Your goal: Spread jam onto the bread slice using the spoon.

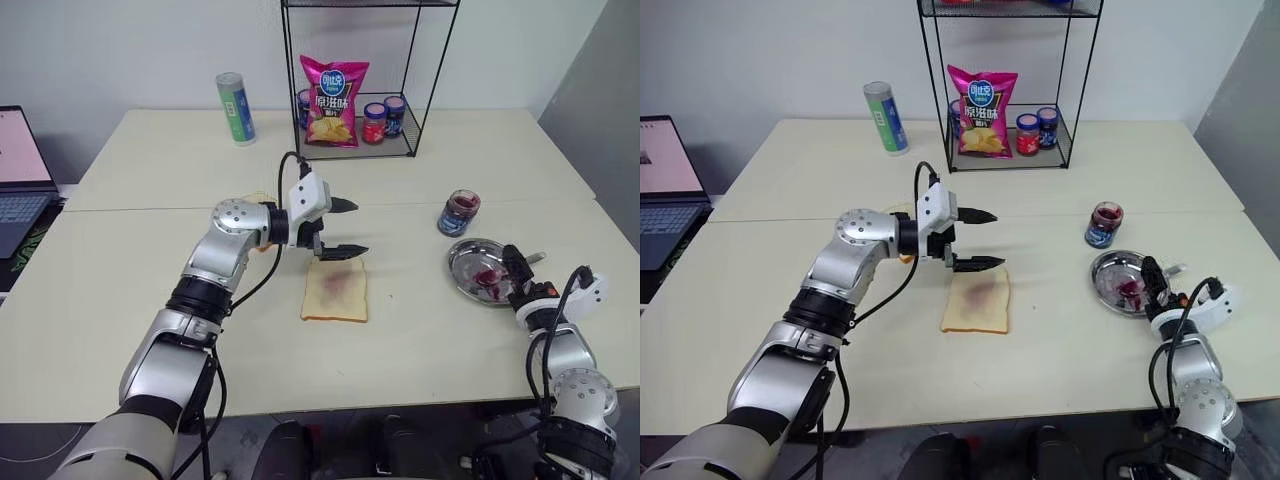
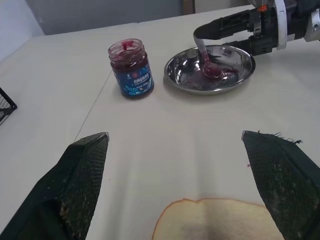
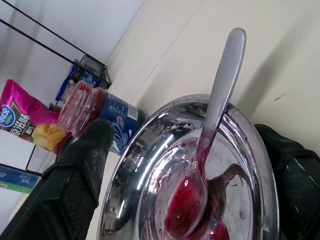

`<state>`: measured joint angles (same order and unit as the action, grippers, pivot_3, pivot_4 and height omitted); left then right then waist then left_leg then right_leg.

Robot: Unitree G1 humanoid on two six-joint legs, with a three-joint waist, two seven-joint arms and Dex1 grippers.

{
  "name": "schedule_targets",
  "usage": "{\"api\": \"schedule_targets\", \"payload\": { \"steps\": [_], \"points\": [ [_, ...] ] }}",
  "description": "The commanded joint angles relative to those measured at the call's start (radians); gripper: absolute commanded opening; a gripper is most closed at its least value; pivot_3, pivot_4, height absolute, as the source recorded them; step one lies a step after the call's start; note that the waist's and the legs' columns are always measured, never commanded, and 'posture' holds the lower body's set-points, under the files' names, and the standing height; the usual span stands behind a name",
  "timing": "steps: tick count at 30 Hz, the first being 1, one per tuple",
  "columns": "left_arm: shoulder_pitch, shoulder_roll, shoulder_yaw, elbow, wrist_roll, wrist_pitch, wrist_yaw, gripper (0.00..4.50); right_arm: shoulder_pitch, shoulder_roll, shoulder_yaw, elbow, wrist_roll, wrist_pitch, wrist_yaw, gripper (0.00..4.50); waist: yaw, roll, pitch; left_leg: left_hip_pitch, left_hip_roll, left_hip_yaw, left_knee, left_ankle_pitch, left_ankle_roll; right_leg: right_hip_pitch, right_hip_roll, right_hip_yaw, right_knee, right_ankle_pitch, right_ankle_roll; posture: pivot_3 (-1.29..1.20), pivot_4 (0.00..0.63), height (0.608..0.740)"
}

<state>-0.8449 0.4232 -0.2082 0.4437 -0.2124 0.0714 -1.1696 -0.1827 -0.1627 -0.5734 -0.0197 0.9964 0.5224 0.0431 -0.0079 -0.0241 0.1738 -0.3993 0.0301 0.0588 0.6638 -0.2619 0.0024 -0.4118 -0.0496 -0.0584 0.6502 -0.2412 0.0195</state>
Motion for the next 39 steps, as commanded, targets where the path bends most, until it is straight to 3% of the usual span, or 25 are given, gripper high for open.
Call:
{"api": "schedule_targets", "payload": {
  "steps": [1,18,29,39],
  "points": [
    [0.004,0.01,0.023,-0.063,-0.013,0.013,-0.011,4.44,-0.023,-0.003,-0.006,0.007,0.018,-0.017,0.031,4.5,0.001,0.0,0.0,0.0,0.0,0.0,0.0,0.0,0.0,0.0,0.0,0.0,0.0,0.0,0.0,0.0,0.15,0.74],
    [0.019,-0.022,0.014,-0.167,-0.012,0.08,0.018,4.44,-0.048,-0.088,-0.051,0.022,0.097,0.067,-0.008,4.5,0.005,0.0,0.0,0.0,-0.001,0.0,0.0,0.0,0.0,0.0,-0.001,0.0,0.0,0.0,0.0,0.0,0.15,0.74],
    [0.099,-0.025,0.019,-0.302,-0.025,0.162,0.053,4.44,-0.062,-0.182,-0.145,0.083,0.249,0.175,-0.046,4.5,0.006,0.0,0.0,0.0,-0.001,0.0,0.0,0.0,0.0,0.0,-0.001,0.0,0.0,0.0,0.0,0.0,0.15,0.74],
    [0.113,-0.023,0.018,-0.354,-0.029,0.204,0.068,4.44,-0.176,-0.28,-0.093,0.305,0.172,0.205,0.08,4.5,0.004,0.0,0.0,0.001,-0.001,0.001,0.0,0.0,0.001,0.0,0.0,0.001,0.001,0.0,0.0,0.0,0.15,0.74]
  ]
}}
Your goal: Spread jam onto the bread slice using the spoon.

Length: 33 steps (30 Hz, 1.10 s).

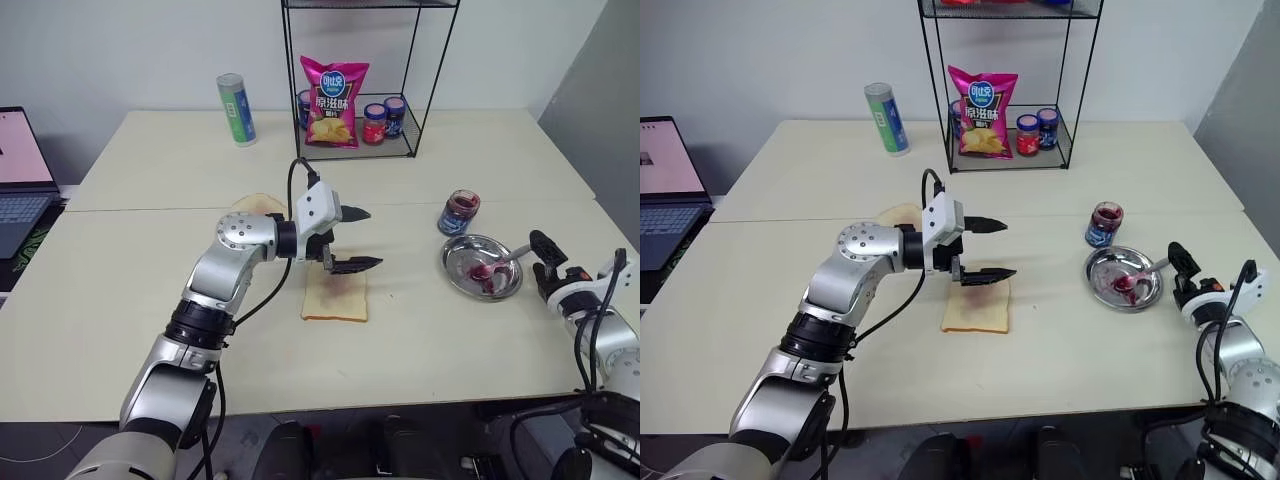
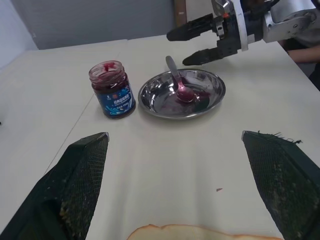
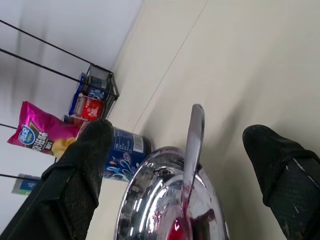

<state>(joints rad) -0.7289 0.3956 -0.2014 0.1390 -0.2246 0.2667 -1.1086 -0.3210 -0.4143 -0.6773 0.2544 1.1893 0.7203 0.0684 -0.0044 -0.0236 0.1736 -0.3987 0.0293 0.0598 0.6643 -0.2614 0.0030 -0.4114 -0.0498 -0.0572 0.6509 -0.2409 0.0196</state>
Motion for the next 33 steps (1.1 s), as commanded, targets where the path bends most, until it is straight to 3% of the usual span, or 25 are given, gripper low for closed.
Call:
{"api": "schedule_targets", "payload": {
  "steps": [1,13,16,27,33],
  "points": [
    [-0.002,0.005,0.011,-0.055,-0.017,0.013,0.008,4.44,-0.054,-0.037,0.018,0.056,-0.037,0.003,0.069,4.5,0.0,0.0,0.0,0.0,0.0,0.0,0.0,0.0,0.0,0.0,0.0,0.0,0.0,0.0,0.0,0.0,0.15,0.74],
    [0.019,0.029,0.018,-0.114,-0.023,0.054,0.027,4.44,-0.194,-0.086,0.051,0.317,-0.196,-0.05,0.224,4.5,0.002,0.0,0.0,-0.001,0.0,0.0,0.0,0.0,0.0,0.0,0.0,0.0,-0.001,0.0,0.0,0.0,0.15,0.74],
    [0.023,0.033,0.017,-0.12,-0.024,0.055,0.033,4.5,-0.189,-0.087,0.042,0.319,-0.204,-0.047,0.241,4.01,0.002,0.0,0.0,-0.001,0.0,0.0,0.0,0.0,0.0,0.0,-0.001,0.0,-0.001,0.0,0.0,0.0,0.15,0.74],
    [0.01,0.017,0.005,-0.097,-0.022,0.035,0.033,4.5,-0.144,-0.093,0.002,0.265,-0.204,-0.027,0.25,1.24,0.002,0.0,0.0,-0.001,-0.001,0.0,0.0,0.0,0.0,0.0,-0.001,0.0,-0.001,0.0,0.0,0.0,0.15,0.74],
    [-0.002,0.012,0.006,-0.07,-0.016,0.018,0.025,4.5,-0.109,-0.086,-0.01,0.192,-0.184,0.002,0.249,0.02,0.003,0.0,0.0,0.0,0.0,0.0,0.0,0.0,0.0,0.0,-0.001,0.0,-0.001,0.0,0.0,0.0,0.15,0.74]
  ]
}}
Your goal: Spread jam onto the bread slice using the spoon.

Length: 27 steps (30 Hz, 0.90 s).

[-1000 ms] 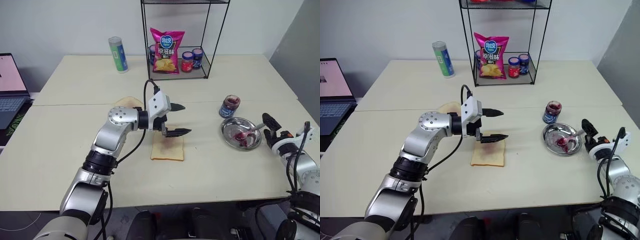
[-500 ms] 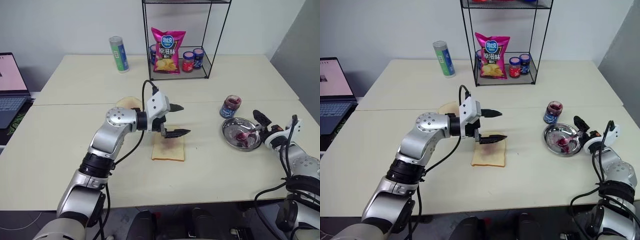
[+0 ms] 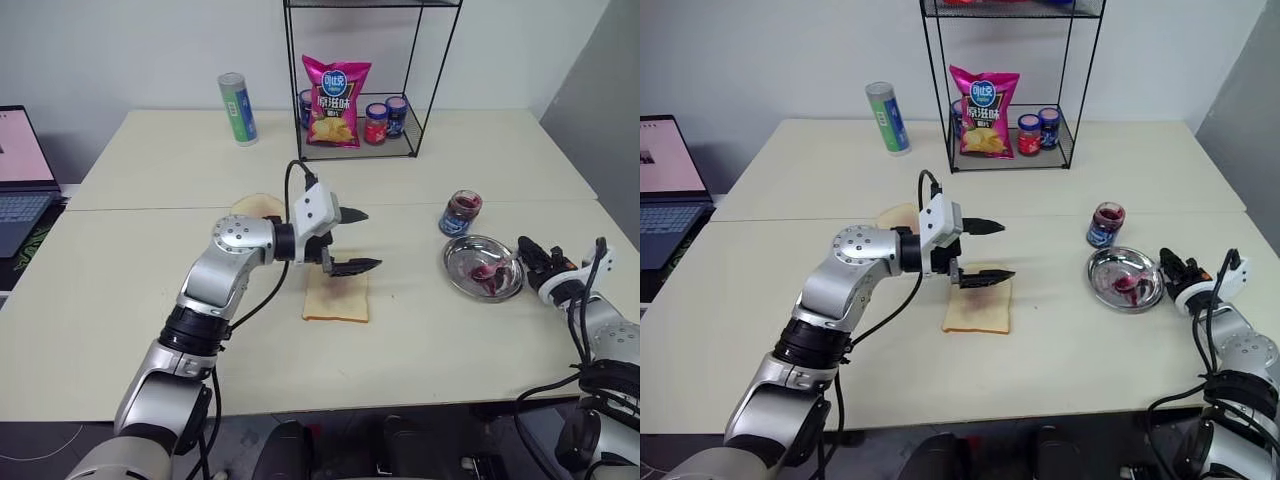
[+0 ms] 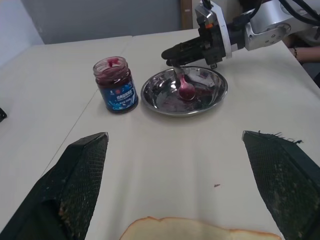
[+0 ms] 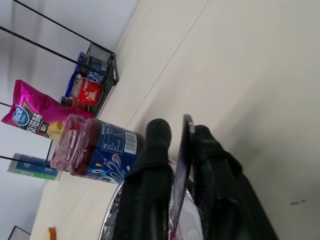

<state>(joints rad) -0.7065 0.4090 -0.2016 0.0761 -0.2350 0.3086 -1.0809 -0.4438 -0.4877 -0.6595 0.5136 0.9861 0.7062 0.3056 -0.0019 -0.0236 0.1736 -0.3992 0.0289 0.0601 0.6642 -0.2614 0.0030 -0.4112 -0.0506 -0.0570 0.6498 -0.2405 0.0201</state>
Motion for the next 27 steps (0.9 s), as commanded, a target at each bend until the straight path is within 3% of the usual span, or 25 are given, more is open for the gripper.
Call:
{"api": "schedule_targets", "payload": {
  "steps": [1,10,15,21,27],
  "points": [
    [-0.027,-0.001,0.006,-0.003,-0.006,-0.026,-0.005,4.5,0.024,-0.014,-0.027,-0.091,0.026,0.031,0.018,0.02,0.0,0.0,0.0,0.0,0.0,0.0,0.0,0.0,0.0,0.0,0.0,0.0,0.0,0.0,0.0,0.0,0.15,0.74],
    [-0.026,0.007,0.028,0.012,-0.009,-0.032,0.011,4.5,0.065,-0.023,0.016,-0.473,0.097,0.133,-0.016,0.02,-0.003,0.001,0.0,0.0,0.0,0.0,0.0,0.0,0.0,0.0,0.0,0.0,0.0,0.0,0.0,0.0,0.15,0.74],
    [-0.059,-0.04,0.056,0.047,0.003,-0.019,0.116,4.5,-0.067,-0.002,0.083,-0.597,0.016,0.061,-0.145,0.02,-0.002,0.001,0.0,0.0,0.0,-0.001,0.001,0.0,0.0,0.0,0.0,0.0,0.001,0.0,0.001,0.0,0.15,0.74],
    [-0.058,-0.113,0.056,0.019,-0.006,0.022,0.204,4.5,-0.223,0.018,0.188,-0.57,-0.158,-0.064,-0.217,0.02,0.0,0.001,0.0,-0.001,0.0,0.0,0.001,0.0,0.0,0.0,0.0,-0.001,0.0,0.0,0.0,0.0,0.15,0.74],
    [-0.043,-0.169,0.043,-0.049,-0.013,0.06,0.257,4.5,-0.294,0.022,0.301,-0.383,-0.398,-0.286,-0.162,0.02,0.001,0.001,0.0,-0.002,-0.001,0.0,0.0,0.0,0.0,-0.001,-0.001,-0.001,-0.001,0.001,0.0,0.0,0.15,0.74]
  ]
}}
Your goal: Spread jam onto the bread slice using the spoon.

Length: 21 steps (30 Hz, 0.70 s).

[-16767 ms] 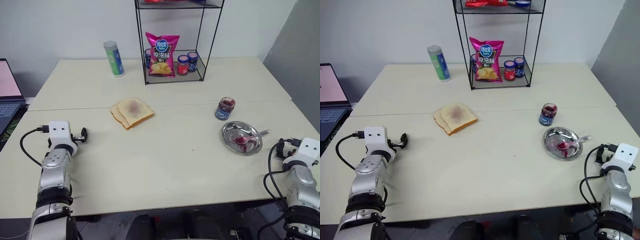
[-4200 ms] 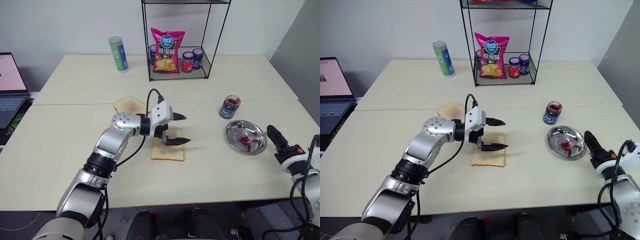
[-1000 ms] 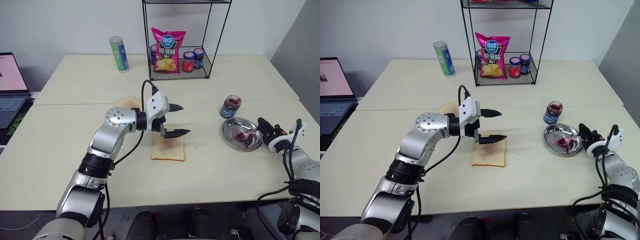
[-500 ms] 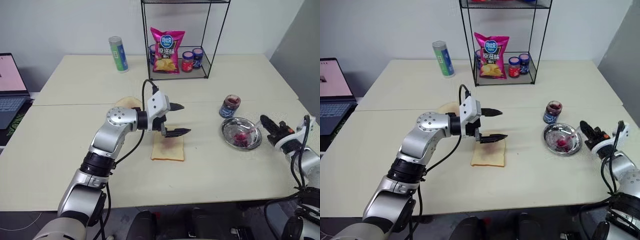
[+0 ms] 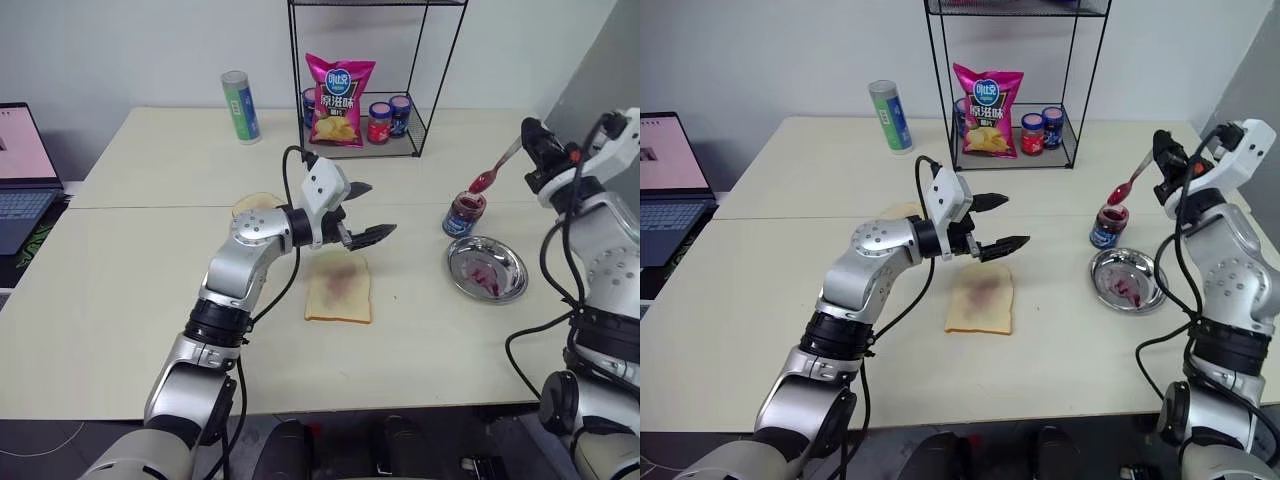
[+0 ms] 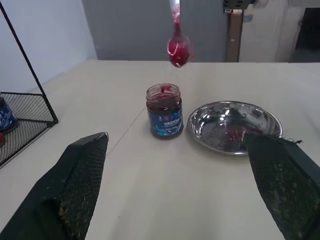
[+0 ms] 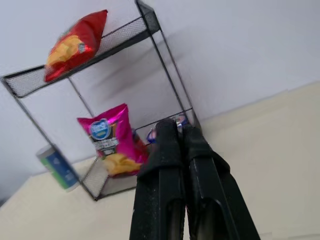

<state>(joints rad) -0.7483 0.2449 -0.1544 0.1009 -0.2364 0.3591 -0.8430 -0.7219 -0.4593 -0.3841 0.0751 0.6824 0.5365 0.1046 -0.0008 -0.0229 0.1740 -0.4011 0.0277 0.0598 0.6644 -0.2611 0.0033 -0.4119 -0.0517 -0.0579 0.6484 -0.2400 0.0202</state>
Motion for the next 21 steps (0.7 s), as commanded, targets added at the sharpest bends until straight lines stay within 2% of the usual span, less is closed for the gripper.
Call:
{"api": "schedule_targets", "payload": {
  "steps": [1,11,21],
  "points": [
    [0.002,-0.002,-0.001,-0.082,-0.013,0.016,0.02,4.5,-0.016,-0.005,0.032,0.077,-0.114,-0.14,0.049,0.02,0.0,0.0,0.0,0.0,0.0,0.0,0.0,0.0,0.0,0.0,0.0,0.0,0.0,0.0,0.0,0.0,0.15,0.74],
    [0.028,0.038,0.007,-0.147,-0.027,0.059,0.023,4.5,-0.033,0.029,0.097,0.272,-0.258,-0.319,0.147,0.02,-0.002,0.0,0.0,0.001,0.001,0.0,0.0,0.0,0.0,0.0,0.0,0.0,0.001,0.0,0.0,0.0,0.15,0.74],
    [0.023,0.047,0.004,-0.159,-0.03,0.067,0.029,4.5,-0.05,0.059,0.12,0.4,-0.339,-0.432,0.172,0.02,-0.002,0.0,0.0,0.001,0.0,0.0,0.0,0.0,0.0,0.0,-0.001,0.0,0.001,0.0,0.0,0.0,0.15,0.74]
  ]
}}
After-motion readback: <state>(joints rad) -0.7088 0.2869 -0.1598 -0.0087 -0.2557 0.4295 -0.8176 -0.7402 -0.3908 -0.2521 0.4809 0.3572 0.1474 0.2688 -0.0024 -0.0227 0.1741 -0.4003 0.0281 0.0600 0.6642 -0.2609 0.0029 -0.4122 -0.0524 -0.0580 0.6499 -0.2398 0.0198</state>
